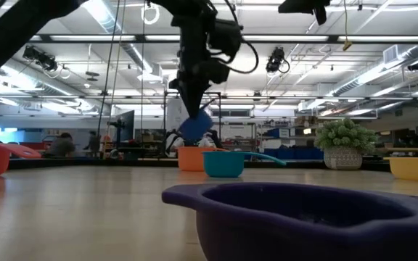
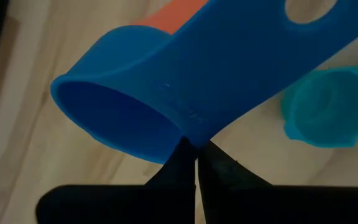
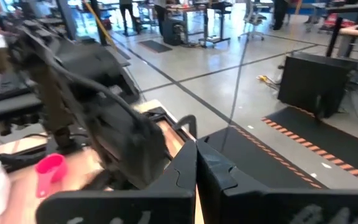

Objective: Nest measuring cups in basket
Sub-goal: Stack the blue measuring cup on top of the orange measuring cup, then stack the red measuring cup on top of the blue measuring cup

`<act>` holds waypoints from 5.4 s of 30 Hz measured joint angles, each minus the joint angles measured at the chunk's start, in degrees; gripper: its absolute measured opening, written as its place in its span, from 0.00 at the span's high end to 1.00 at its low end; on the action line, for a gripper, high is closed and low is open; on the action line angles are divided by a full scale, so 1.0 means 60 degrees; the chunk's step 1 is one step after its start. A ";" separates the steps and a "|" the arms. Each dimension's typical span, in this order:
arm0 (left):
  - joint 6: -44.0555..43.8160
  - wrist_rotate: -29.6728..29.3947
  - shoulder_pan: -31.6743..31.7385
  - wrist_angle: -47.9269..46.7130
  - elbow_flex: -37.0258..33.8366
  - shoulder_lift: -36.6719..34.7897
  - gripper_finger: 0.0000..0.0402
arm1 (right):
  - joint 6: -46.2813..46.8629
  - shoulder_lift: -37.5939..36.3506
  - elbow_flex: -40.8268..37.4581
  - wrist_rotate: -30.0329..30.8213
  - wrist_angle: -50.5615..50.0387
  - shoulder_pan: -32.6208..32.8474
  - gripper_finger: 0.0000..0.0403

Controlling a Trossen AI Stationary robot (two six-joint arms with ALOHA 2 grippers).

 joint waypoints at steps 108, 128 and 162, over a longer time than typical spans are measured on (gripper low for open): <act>-1.3083 0.0262 -0.7838 -0.1923 -0.8384 -0.7955 0.82 | 0.0313 0.0060 0.0004 -0.0139 -0.2696 0.4830 0.79; -1.2316 0.0703 -0.7810 -0.0613 -0.9395 -0.7944 0.81 | 0.0527 0.0186 0.0001 -0.0121 -0.2200 0.4827 0.79; -1.0634 0.1197 -0.7799 0.3245 -1.3267 -0.7963 0.77 | 0.0022 0.0182 0.0003 -0.0113 -0.2009 0.4830 0.79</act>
